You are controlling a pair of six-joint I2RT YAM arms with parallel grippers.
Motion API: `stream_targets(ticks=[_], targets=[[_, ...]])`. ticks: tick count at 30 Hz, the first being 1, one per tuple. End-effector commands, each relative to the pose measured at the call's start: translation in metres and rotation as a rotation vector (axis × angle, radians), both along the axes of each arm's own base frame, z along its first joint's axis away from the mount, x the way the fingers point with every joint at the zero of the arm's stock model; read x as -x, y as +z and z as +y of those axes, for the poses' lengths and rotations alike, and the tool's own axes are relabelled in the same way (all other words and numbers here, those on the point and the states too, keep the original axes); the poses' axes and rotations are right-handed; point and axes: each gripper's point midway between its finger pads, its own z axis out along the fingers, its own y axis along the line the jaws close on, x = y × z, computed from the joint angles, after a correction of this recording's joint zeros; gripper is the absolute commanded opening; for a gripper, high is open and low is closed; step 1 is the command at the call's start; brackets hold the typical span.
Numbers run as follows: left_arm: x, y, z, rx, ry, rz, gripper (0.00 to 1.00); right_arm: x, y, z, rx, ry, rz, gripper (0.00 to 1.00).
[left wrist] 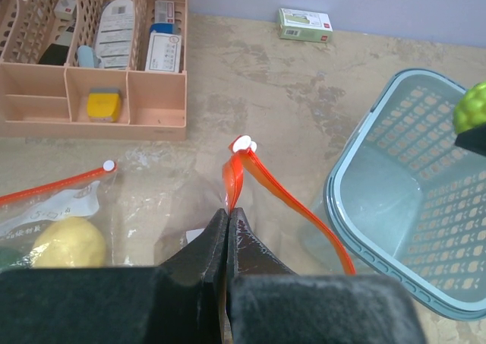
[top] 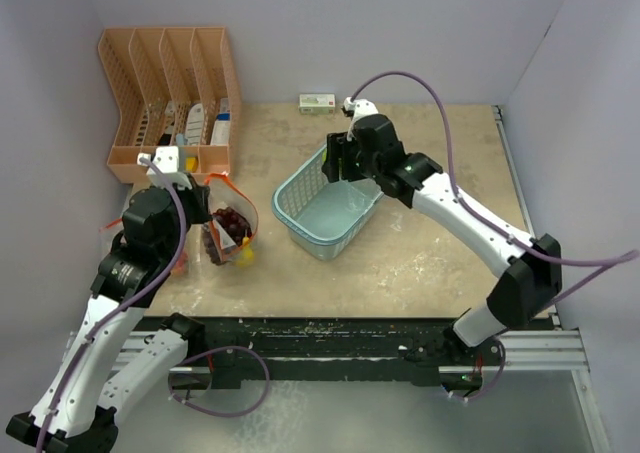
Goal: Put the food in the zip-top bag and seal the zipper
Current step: Pick up the fake fruit from the bin, then place the fake fruit in the zipper food storage bag.
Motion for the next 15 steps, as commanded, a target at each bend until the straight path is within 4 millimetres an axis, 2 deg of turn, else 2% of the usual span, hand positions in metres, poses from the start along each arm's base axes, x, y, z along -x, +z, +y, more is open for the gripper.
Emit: stream_targets(ticks=[1, 4, 8, 11, 15], targets=[[-0.009, 0.034, -0.010, 0.061, -0.029, -0.119, 0.00, 0.021, 0.046, 0.026, -0.138, 0.211, -0.099, 0.09], [-0.011, 0.036, -0.015, 0.075, -0.049, -0.122, 0.00, 0.046, 0.077, 0.052, -0.245, 0.372, -0.146, 0.08], [-0.012, 0.038, -0.020, 0.096, -0.067, -0.126, 0.00, 0.090, 0.110, 0.108, -0.360, 0.590, -0.222, 0.09], [-0.013, 0.038, -0.022, 0.105, -0.075, -0.123, 0.00, 0.112, 0.118, 0.147, -0.446, 0.705, -0.222, 0.09], [-0.013, 0.036, -0.025, 0.109, -0.085, -0.116, 0.00, 0.129, 0.123, 0.170, -0.553, 0.802, -0.198, 0.09]])
